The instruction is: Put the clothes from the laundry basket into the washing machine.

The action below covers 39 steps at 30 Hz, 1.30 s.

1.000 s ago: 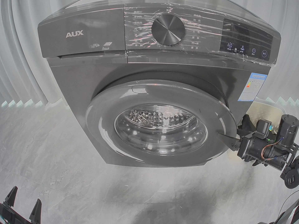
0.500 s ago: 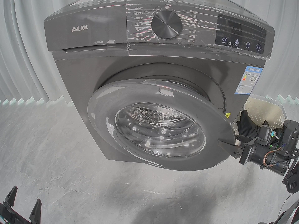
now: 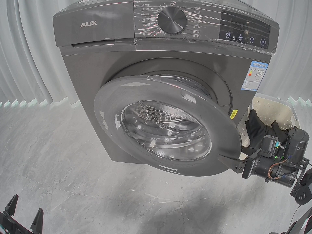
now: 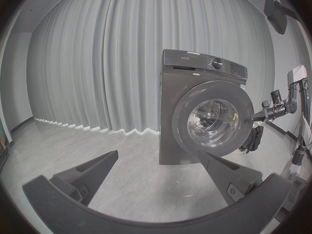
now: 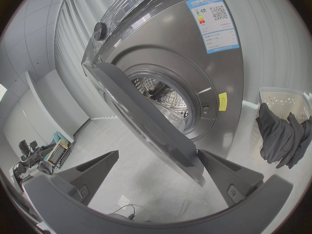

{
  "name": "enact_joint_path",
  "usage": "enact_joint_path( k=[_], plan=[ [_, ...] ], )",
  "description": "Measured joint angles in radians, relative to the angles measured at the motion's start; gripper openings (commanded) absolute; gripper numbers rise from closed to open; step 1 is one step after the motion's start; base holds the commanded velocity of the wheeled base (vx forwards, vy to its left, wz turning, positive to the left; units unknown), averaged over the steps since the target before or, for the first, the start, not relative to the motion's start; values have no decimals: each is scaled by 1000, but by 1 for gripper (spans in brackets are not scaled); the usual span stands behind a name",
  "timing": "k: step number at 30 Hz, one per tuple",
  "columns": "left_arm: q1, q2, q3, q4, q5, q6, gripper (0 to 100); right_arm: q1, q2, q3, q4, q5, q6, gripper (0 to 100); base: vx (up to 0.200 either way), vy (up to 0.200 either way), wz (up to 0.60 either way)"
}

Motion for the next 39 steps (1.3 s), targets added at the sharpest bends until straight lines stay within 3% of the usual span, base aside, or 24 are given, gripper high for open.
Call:
enact_joint_path(
  k=[4, 10, 22, 31, 34, 39],
  plan=[
    [0, 0, 0, 0, 0, 0, 100, 4, -1, 7, 0, 4, 0, 100, 0, 0, 0],
    [0, 0, 0, 0, 0, 0, 100, -1, 5, -11, 0, 3, -2, 100, -200, 0, 0],
    [0, 0, 0, 0, 0, 0, 100, 51, 19, 29, -4, 4, 4, 100, 0, 0, 0],
    [0, 0, 0, 0, 0, 0, 100, 77, -7, 89, -173, 6, 10, 100, 0, 0, 0],
    [0, 0, 0, 0, 0, 0, 100, 75, -29, 101, -215, 11, 32, 100, 0, 0, 0],
    [0, 0, 0, 0, 0, 0, 100, 66, -94, 81, -238, 14, 115, 100, 0, 0, 0]
  ],
)
